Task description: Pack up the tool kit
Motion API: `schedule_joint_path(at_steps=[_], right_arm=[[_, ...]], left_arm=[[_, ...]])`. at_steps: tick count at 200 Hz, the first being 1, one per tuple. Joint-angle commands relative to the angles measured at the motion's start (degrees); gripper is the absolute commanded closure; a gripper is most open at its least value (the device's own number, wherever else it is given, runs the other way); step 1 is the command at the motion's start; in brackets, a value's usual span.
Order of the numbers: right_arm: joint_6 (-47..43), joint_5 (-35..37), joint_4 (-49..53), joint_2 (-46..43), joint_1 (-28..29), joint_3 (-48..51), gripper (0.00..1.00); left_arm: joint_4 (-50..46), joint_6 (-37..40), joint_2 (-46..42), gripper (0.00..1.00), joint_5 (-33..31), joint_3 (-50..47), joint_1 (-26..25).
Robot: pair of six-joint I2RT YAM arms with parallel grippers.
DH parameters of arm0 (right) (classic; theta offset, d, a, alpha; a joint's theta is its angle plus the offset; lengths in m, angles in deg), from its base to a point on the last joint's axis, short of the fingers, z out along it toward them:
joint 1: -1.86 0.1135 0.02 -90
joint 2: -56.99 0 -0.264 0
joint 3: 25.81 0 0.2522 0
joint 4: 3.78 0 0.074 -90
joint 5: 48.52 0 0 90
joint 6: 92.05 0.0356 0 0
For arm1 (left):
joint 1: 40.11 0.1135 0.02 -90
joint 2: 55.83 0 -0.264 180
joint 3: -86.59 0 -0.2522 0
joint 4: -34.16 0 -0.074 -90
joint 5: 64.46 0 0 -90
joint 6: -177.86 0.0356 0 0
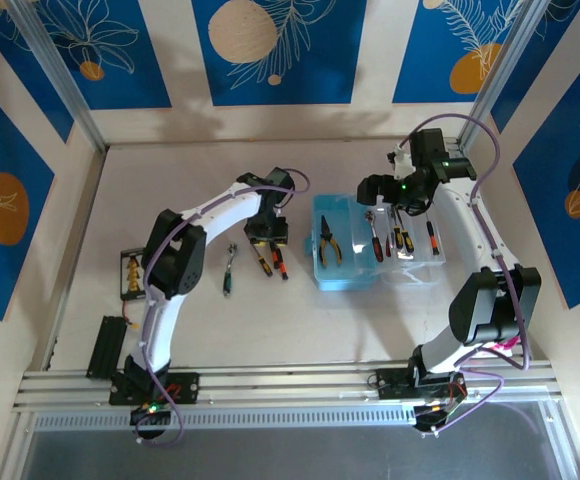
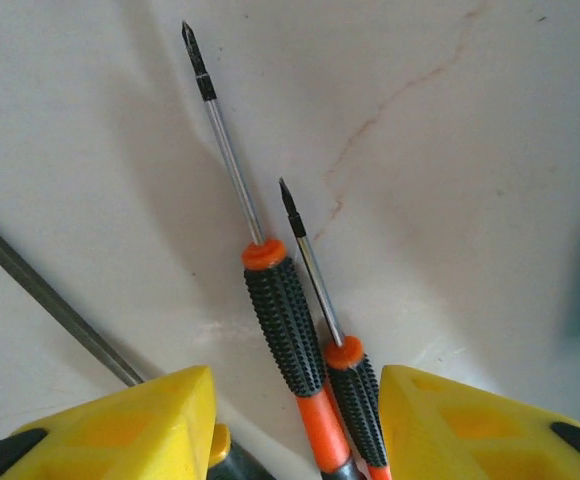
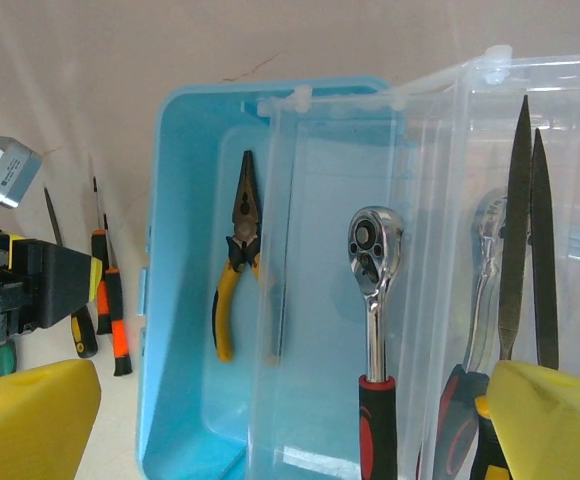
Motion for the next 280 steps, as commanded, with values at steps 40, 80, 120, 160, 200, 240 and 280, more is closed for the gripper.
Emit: schedule_joint_path(at_steps=[40, 80, 120, 160, 200, 240, 280], right_arm=[[-0.35, -2.9, -0.46, -0.09, -0.42, 0.43, 0.01], [-0.26, -2.9, -0.37, 0.17, -0.45, 0.35, 0.01], [-0.17, -3.16, -0.12, 0.26, -0.45, 0.14, 0.01], [-0.09, -3.82, 0.02, 0.86, -0.43, -0.14, 0.01], [-0.09, -4.06, 0.05, 1.23, -0.43, -0.29, 0.01], [-0.17, -4.14, 0.18, 1.14, -0.43, -0.21, 0.01], [-0.18, -4.05, 0.04, 0.97, -0.43, -0.07, 0.01]], left_arm=[[-2.31, -0.14, 1.9, 0.64, -2.77, 1.45, 1.08], [-1.49, 0.11, 2.26, 0.72, -2.71, 0.32, 1.85], [-0.3, 0.67, 3.12, 0.73, -1.64, 0.23, 2.07], [2.34, 0.89, 3.32, 0.73, 2.62, 0.1, 1.82], [2.07, 0.61, 3.71, 0.74, 2.89, -0.03, 1.57], [2.29, 0.13, 2.8, 0.76, 1.91, -2.99, 2.15], [2.75, 0.11, 1.09, 0.78, 0.66, -6.84, 3.72]])
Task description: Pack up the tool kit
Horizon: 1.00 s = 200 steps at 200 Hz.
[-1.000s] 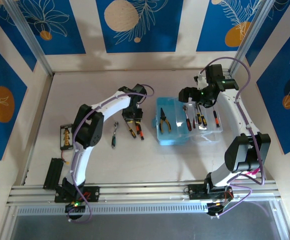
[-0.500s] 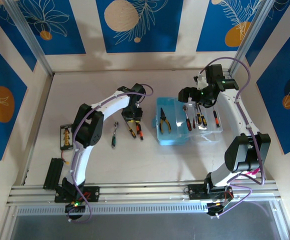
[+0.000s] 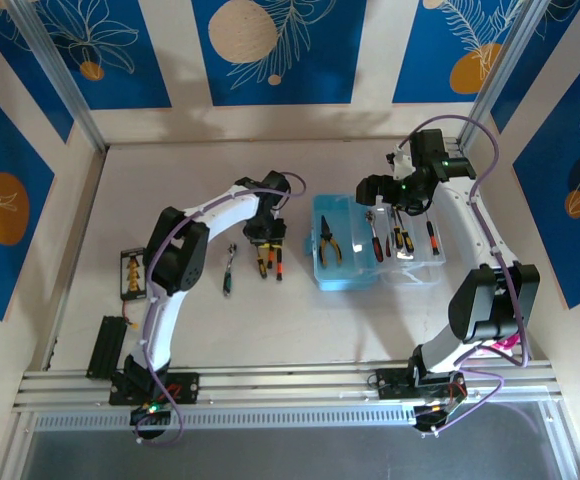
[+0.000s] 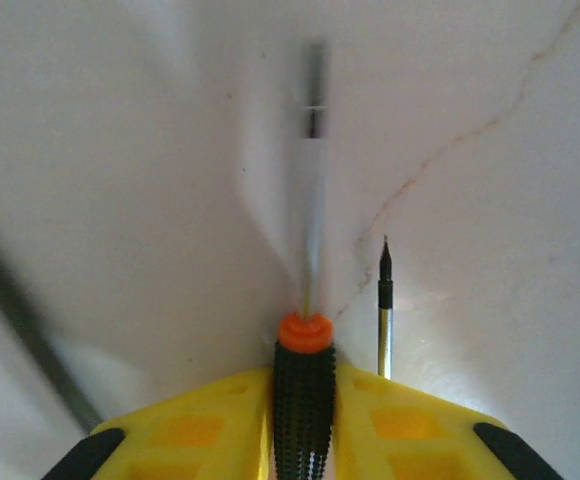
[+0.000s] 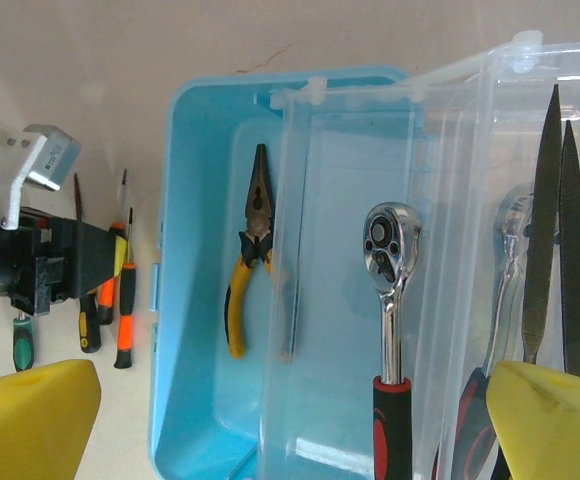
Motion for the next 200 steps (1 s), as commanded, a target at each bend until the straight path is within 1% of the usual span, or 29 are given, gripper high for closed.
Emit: schedule_joint_path(at_steps=[1, 11, 33, 48, 68, 72, 120, 132, 150, 168, 185, 193, 200], right_arm=[[-0.2, -1.89, 0.05, 0.18, -0.17, -0.07, 0.01], [-0.17, -1.97, -0.03, 0.18, -0.17, -0.06, 0.01], [-0.2, -2.02, -0.02, 0.27, -0.17, -0.01, 0.01], [-0.1, -1.97, 0.14, 0.18, -0.17, -0.07, 0.01], [-0.11, -1.97, 0.43, 0.16, -0.17, -0.29, 0.01], [-0.07, -1.97, 0.51, 0.1, -0.17, -0.39, 0.01], [-0.01, -2.44, 1.45, -0.47, 0.43, -1.33, 0.01], [-0.4, -3.44, 1.36, -1.14, 0.98, -1.34, 0.01], [-1.65, -6.06, 0.18, -2.73, 2.67, -0.78, 0.01], [-2.04, -8.58, -1.85, -4.08, 5.91, -0.09, 0.01], [-0.99, -11.51, -4.19, -4.06, 9.2, 0.22, 0.01], [0.27, -13.39, -5.82, -3.67, 10.57, 0.47, 0.0], [1.75, -16.65, -8.13, -3.37, 11.36, 1.1, 0.0]], left_arm=[[-3.22, -0.15, -0.43, 0.78, -2.17, -3.58, 1.68], [-3.22, 0.12, -0.82, 0.79, -2.67, -4.16, 2.11], [-3.69, 0.77, -1.16, 0.86, -3.52, -4.29, 2.5], [-3.83, 1.06, -1.05, 0.89, -3.64, -4.01, 2.61], [-3.84, 1.21, -1.16, 0.97, -3.13, -3.33, 2.57], [-3.83, 1.25, -1.24, 1.0, -2.99, -3.25, 2.54], [-5.81, 3.7, -5.03, 1.0, -1.03, 0.01, 2.68], [-5.41, 3.89, -6.75, 1.0, 1.25, 0.92, 2.78], [-2.73, 3.1, -9.56, 1.0, 7.88, 2.24, 3.09], [0.63, 1.29, -11.56, 1.0, 14.89, 4.14, 2.95], [3.9, -0.6, -12.95, 1.0, 20.05, 5.55, 2.75], [5.66, -1.67, -13.64, 1.0, 22.12, 5.7, 2.71], [7.62, -2.67, -14.21, 1.0, 23.94, 5.6, 2.59]])
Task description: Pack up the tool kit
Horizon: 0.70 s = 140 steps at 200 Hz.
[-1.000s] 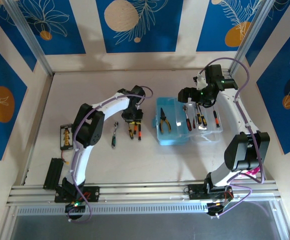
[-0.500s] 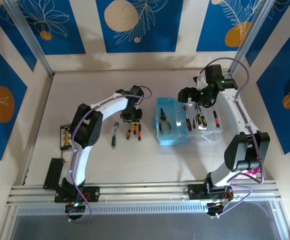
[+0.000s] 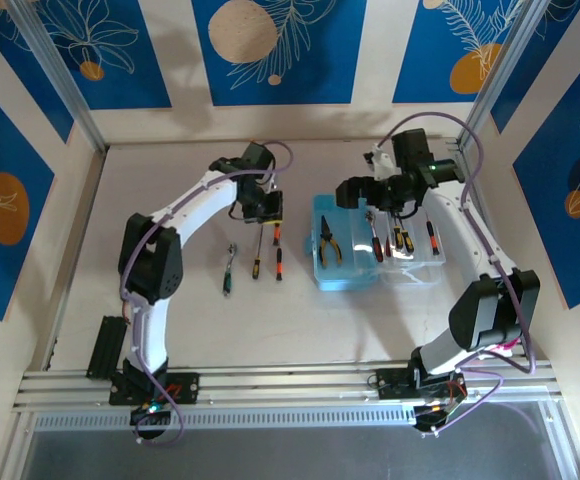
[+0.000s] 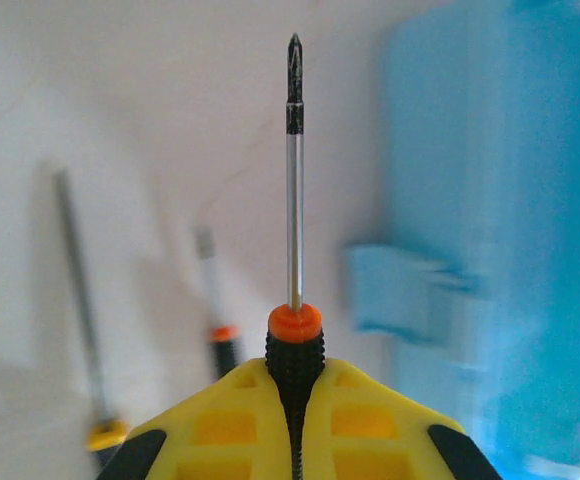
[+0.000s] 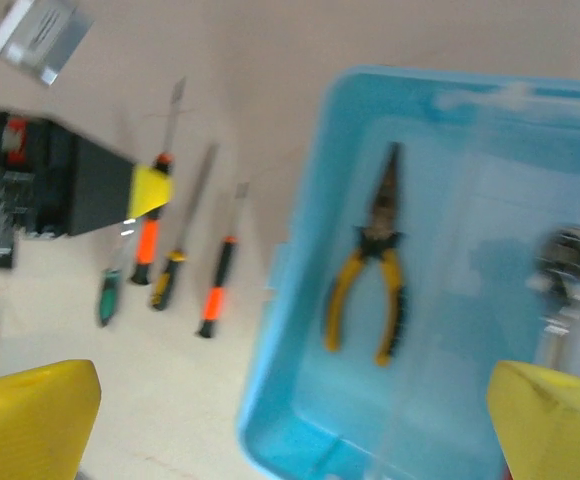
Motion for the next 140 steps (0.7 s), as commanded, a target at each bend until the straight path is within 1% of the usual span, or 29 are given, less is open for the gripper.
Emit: schedule_joint_path(at_steps=[1, 15, 25, 52, 83, 98, 108, 140], right_arm=[[2.38, -9.86, -5.81, -0.9, 3.38, 1.22, 0.01], [6.49, -16.2, -12.64, -0.58, 5.35, 3.83, 0.05], [8.35, -18.27, -16.18, -0.24, 6.99, 5.18, 0.09], [10.37, -16.8, -18.83, 1.51, 9.54, 5.42, 0.23], [10.38, -16.75, -19.04, 3.9, 10.44, 4.18, 0.39], [10.13, -16.05, -18.41, 5.1, 10.68, 2.99, 0.42], [10.15, -15.25, -18.16, 5.68, 10.67, 2.36, 0.46], [9.73, -13.1, -17.03, 6.05, 10.26, 1.12, 0.5]], left_arm=[[6.03, -3.5, -3.72, 1.0, 10.71, 2.03, -0.22], [10.32, -5.76, -4.73, 1.0, 14.77, 1.26, -0.31], [13.17, -7.46, -5.41, 1.0, 16.77, 0.36, -0.32], [19.3, -11.05, -7.04, 1.0, 20.46, -1.56, -0.28], [23.53, -13.56, -7.67, 1.0, 24.08, -2.37, -0.32], [24.54, -13.88, -8.06, 1.0, 24.95, -2.63, -0.37], [24.9, -13.88, -8.44, 1.0, 24.96, -2.97, -0.37], [24.98, -13.81, -9.17, 1.0, 25.09, -3.53, -0.34]])
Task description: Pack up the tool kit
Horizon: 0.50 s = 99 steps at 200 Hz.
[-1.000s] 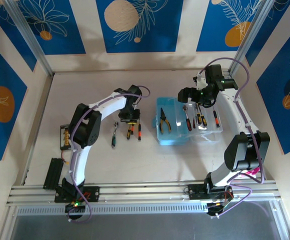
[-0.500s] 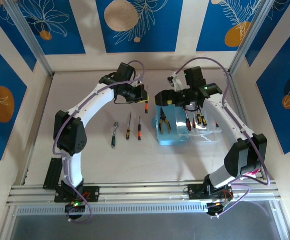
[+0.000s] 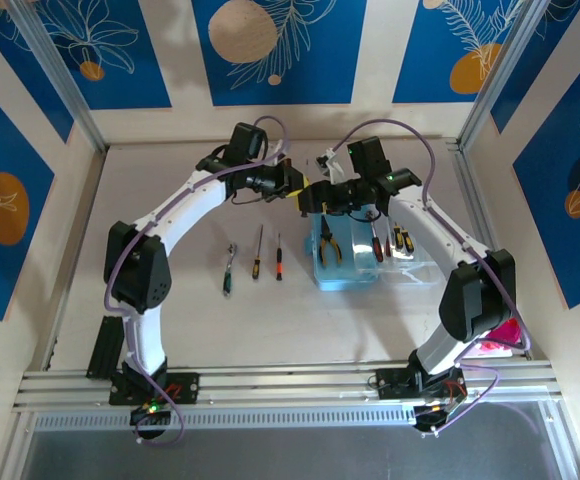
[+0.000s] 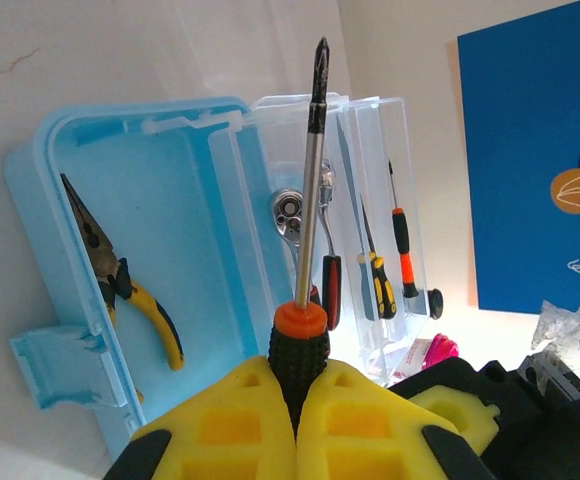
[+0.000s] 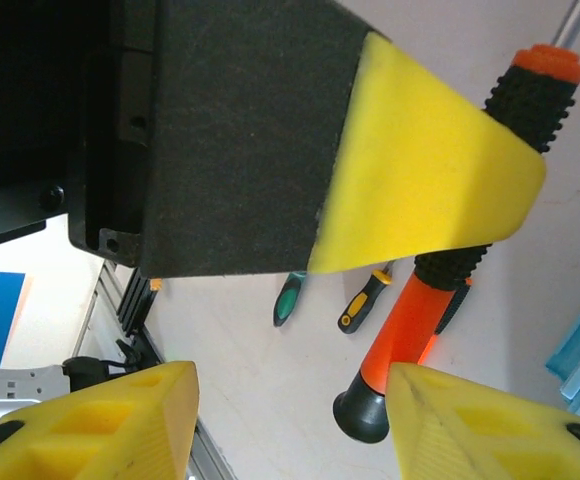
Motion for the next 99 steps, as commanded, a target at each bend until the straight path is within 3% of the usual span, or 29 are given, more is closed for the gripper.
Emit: schedule_joint_path(at_steps=[1, 99], right_arm=[[-0.45, 1.28, 0.38, 0.9, 0.03, -2.55, 0.5], [-3.44, 9.67, 7.02, 0.85, -0.42, -5.4, 0.48]], left_arm=[[2.63, -1.21, -3.73, 1.0, 4.8, -0.23, -0.73], [1.35, -0.28, -3.13, 1.0, 4.18, -0.05, -0.73]])
